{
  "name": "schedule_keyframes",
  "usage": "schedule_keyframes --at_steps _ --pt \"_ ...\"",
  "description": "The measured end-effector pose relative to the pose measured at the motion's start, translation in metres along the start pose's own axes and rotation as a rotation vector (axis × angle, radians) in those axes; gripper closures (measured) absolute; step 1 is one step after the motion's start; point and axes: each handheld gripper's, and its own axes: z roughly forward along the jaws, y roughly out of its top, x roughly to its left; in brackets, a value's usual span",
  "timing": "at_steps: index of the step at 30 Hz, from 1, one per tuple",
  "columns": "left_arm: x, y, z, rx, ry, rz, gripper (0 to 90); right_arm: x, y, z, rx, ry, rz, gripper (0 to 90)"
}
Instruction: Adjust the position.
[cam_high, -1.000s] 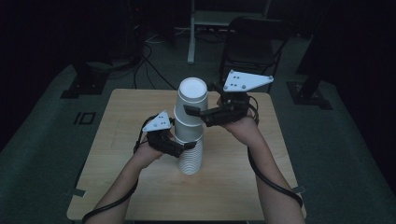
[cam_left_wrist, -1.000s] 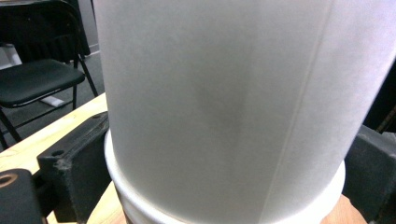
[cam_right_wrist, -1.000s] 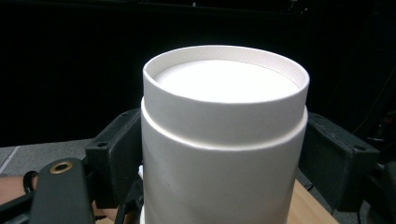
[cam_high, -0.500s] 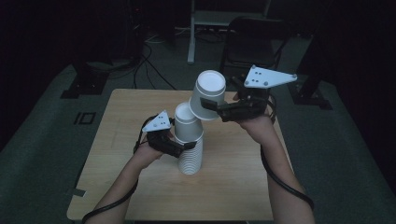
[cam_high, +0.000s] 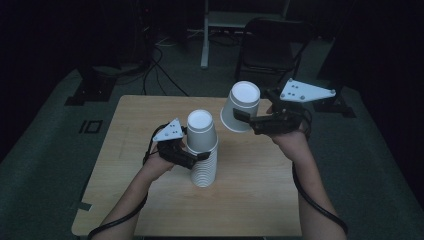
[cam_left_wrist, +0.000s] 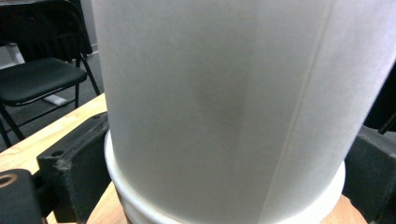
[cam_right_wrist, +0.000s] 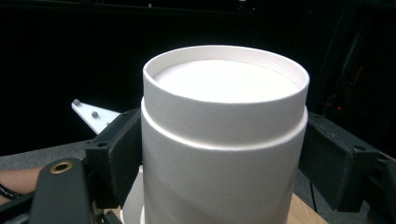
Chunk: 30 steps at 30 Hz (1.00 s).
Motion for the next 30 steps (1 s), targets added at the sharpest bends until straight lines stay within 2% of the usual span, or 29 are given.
schedule_keyframes --at_steps 6,11,15,16,18,20,23,28,29,30 --pt "0.000 0.000 -0.001 -0.002 -0.002 0.002 4.2 -0.005 -0.018 -0.008 0.012 -0.030 0.024 19.6" --pt "-0.001 0.001 -0.001 0.010 0.005 0.000 3.7 -0.005 -0.031 -0.011 0.033 -0.035 0.033 19.6" --pt "-0.001 0.003 -0.001 0.019 0.015 -0.008 2.2 -0.006 -0.039 -0.012 0.043 -0.037 0.040 19.6" --pt "-0.001 0.003 -0.002 0.008 0.008 -0.026 2.0 -0.006 -0.044 -0.013 0.046 -0.038 0.049 19.6" --pt "-0.001 0.003 -0.003 0.004 0.008 -0.029 0.4 -0.007 -0.047 -0.014 0.047 -0.036 0.057 19.6" --pt "0.000 0.004 -0.006 -0.011 0.001 -0.043 0.3 -0.007 -0.048 -0.014 0.044 -0.041 0.058 19.6" --pt "-0.002 0.002 -0.013 -0.028 0.023 -0.040 0.3 -0.008 -0.051 -0.016 0.045 -0.040 0.061 19.6" --pt "-0.003 -0.001 -0.020 -0.014 0.041 -0.026 0.4 -0.008 -0.057 -0.018 0.052 -0.051 0.066 19.6" --pt "-0.004 -0.003 -0.025 -0.019 0.056 -0.026 0.4 -0.008 -0.059 -0.018 0.053 -0.053 0.068 19.6" --pt "-0.004 -0.004 -0.028 -0.019 0.048 -0.031 0.4 -0.009 -0.061 -0.018 0.054 -0.053 0.071 19.6"
